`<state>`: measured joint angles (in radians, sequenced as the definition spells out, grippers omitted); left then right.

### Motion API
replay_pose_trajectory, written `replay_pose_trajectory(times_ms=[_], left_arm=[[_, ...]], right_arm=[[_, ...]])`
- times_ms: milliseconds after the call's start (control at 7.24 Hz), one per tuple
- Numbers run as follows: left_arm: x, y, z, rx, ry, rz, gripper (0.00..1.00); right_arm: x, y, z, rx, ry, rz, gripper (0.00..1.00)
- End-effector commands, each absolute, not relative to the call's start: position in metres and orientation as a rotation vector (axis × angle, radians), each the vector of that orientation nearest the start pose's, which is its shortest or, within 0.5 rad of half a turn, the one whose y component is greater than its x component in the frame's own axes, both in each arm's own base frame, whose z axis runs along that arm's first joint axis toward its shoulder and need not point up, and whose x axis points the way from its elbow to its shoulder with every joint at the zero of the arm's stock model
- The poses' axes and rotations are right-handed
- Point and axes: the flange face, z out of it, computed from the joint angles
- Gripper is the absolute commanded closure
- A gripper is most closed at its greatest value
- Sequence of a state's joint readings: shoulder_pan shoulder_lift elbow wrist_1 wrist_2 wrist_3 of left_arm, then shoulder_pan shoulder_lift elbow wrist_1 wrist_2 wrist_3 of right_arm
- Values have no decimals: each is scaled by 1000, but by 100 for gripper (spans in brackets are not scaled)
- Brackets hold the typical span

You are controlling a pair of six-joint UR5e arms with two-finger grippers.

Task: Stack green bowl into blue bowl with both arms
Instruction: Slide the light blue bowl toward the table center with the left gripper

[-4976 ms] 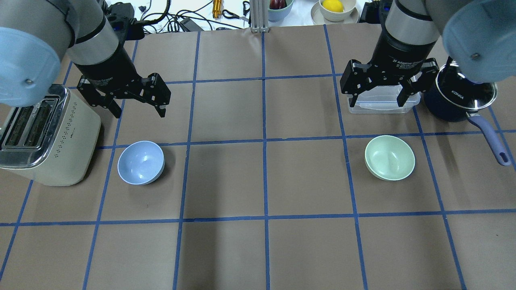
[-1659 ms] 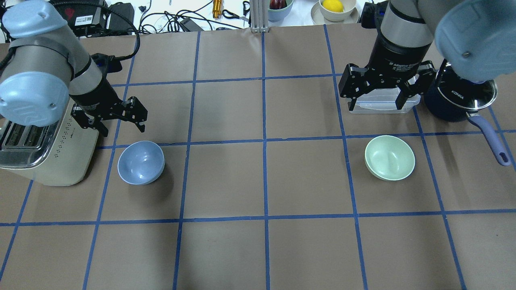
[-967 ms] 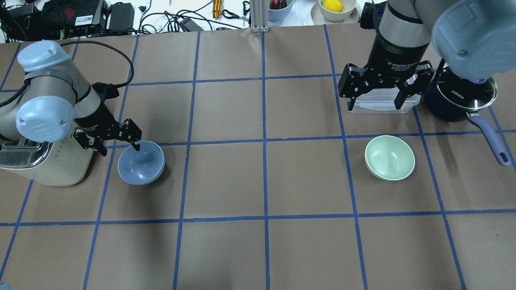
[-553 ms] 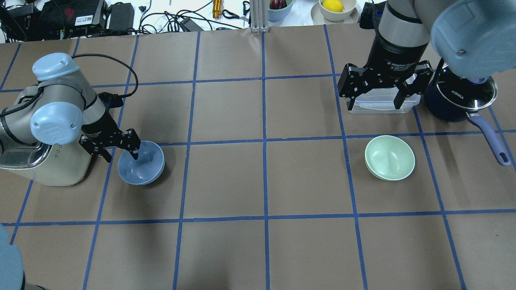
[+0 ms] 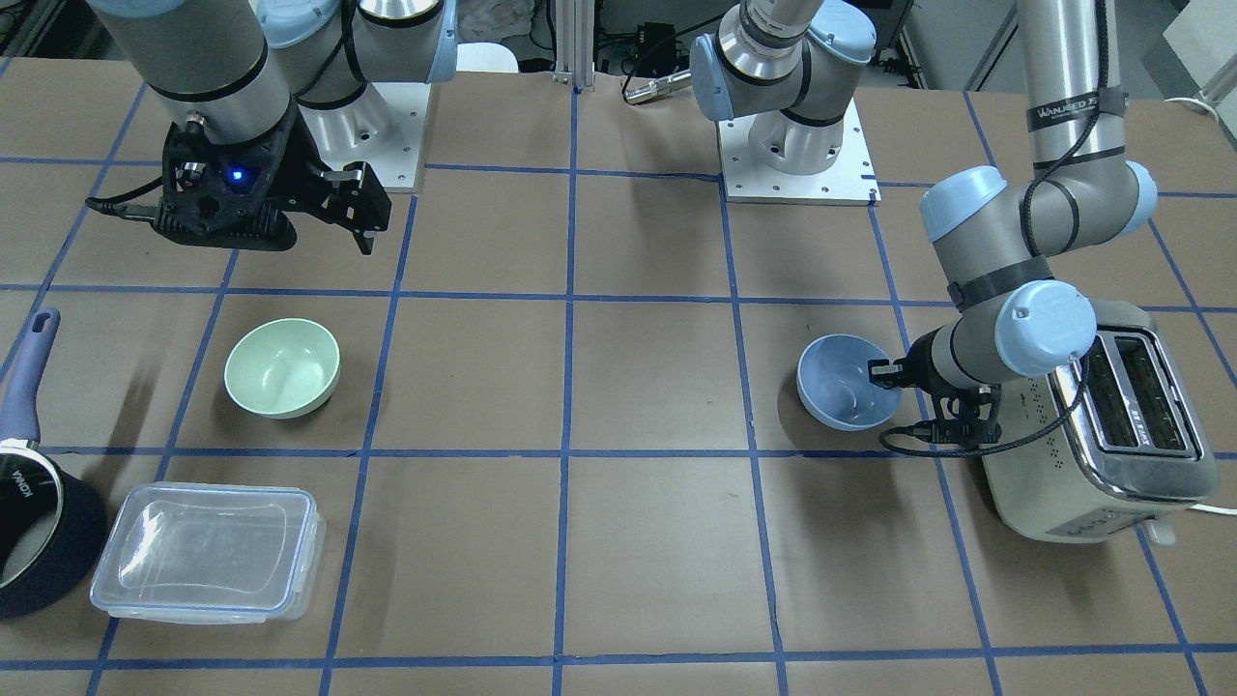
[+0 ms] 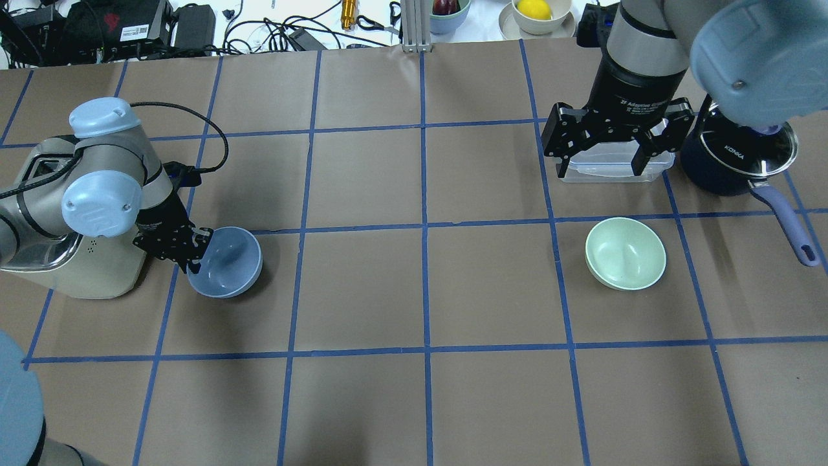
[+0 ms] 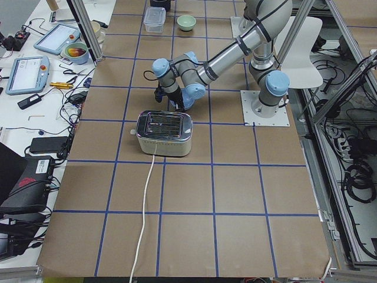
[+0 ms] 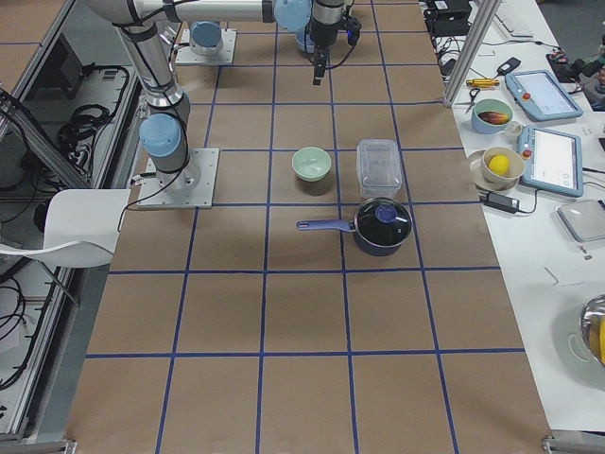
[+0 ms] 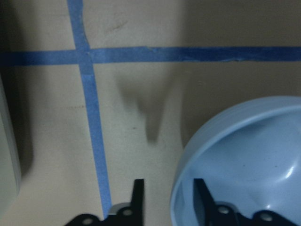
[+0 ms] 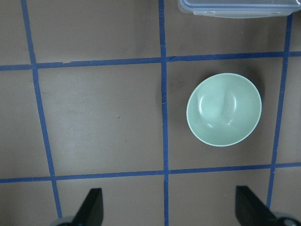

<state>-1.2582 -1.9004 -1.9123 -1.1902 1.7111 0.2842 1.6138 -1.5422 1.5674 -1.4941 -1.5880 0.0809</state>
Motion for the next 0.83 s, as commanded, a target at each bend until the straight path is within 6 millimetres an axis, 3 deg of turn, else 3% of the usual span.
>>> replay_pose_trajectory(times_ms=[0,138,276,415,553,691], left_arm=[[43,-533,214,-6,3046,440,100],[35,-544,243,7,3052,389,100],[13,-557,275,-6,3044,402,100],[-29,-576,301,-33,3037,371,100],[-86,-585,318,-62,3110,313,100],[-128,-581,313,-102,3139,322,100]], right_arm=[[153,-487,468,59,3162,161,0],[153,-487,468,59,3162,161,0],[153,-487,467,59,3162,163,0],[153,-487,467,57,3162,163,0],[153,-487,466,57,3162,165,0],[153,-487,466,59,3160,165,0]])
